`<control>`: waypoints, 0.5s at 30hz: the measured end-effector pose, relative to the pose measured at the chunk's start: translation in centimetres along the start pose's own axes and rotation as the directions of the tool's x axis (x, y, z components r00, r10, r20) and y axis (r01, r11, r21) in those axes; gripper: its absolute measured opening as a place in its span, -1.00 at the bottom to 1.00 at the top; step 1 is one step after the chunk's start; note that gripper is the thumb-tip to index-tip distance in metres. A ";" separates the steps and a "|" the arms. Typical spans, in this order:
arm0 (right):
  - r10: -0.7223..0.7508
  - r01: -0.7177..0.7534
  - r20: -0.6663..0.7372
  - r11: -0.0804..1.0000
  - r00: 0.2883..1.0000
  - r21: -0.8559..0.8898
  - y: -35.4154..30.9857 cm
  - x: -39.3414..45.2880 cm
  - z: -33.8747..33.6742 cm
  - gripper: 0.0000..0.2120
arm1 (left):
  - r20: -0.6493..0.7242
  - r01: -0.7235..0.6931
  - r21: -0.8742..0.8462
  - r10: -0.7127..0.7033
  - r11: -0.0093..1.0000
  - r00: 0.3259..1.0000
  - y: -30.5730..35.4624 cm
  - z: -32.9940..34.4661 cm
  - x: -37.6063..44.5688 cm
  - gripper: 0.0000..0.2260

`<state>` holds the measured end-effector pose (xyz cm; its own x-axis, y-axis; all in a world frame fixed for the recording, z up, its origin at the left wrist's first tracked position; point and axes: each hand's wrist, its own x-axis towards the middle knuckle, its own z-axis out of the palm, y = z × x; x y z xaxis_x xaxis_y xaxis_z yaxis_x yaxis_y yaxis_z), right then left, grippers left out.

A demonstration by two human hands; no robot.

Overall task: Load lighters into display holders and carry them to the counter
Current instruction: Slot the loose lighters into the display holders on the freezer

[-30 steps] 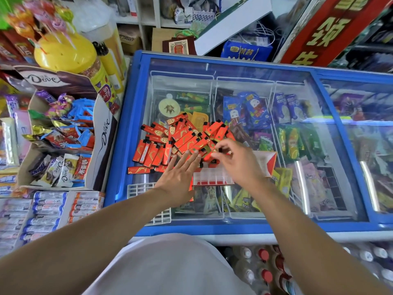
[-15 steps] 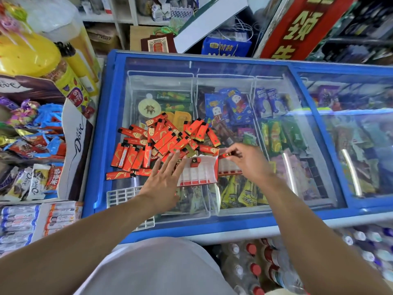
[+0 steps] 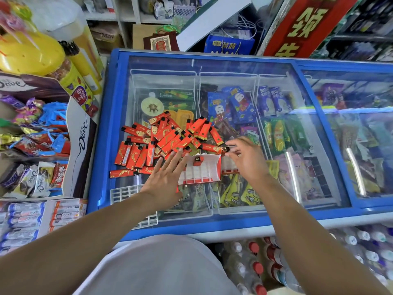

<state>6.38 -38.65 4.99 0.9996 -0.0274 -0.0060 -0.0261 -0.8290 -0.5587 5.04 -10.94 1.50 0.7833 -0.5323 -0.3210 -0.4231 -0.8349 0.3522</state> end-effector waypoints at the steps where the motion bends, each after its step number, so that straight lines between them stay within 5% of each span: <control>1: -0.006 0.006 -0.021 1.000 1.000 -0.004 -0.1 -0.1 0.0 -0.72 | -0.008 0.002 -0.022 -0.002 1.000 1.000 0.0 -0.2 -0.1 0.01; 5: -0.089 0.086 -0.151 0.996 0.984 -0.030 -2.6 -0.5 0.5 -0.86 | -0.080 0.032 -0.107 -0.041 0.994 0.996 -0.2 -0.3 -0.6 -0.04; 10: -0.315 0.326 0.084 0.924 0.945 -0.201 -7.5 -0.9 5.1 -0.77 | -0.097 0.073 -0.161 -0.089 0.984 0.991 -0.4 -0.2 -0.7 -0.13; 15: -0.207 0.239 0.157 0.945 0.966 -0.224 -9.1 -1.2 7.8 -0.64 | -0.098 0.084 -0.183 -0.103 0.979 0.990 0.1 -0.7 -0.4 -0.15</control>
<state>5.53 -26.76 3.62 0.9724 0.2326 -0.0202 0.2117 -0.9148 -0.3439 4.98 -10.74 2.25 0.8637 -0.4269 -0.2678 -0.2651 -0.8369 0.4790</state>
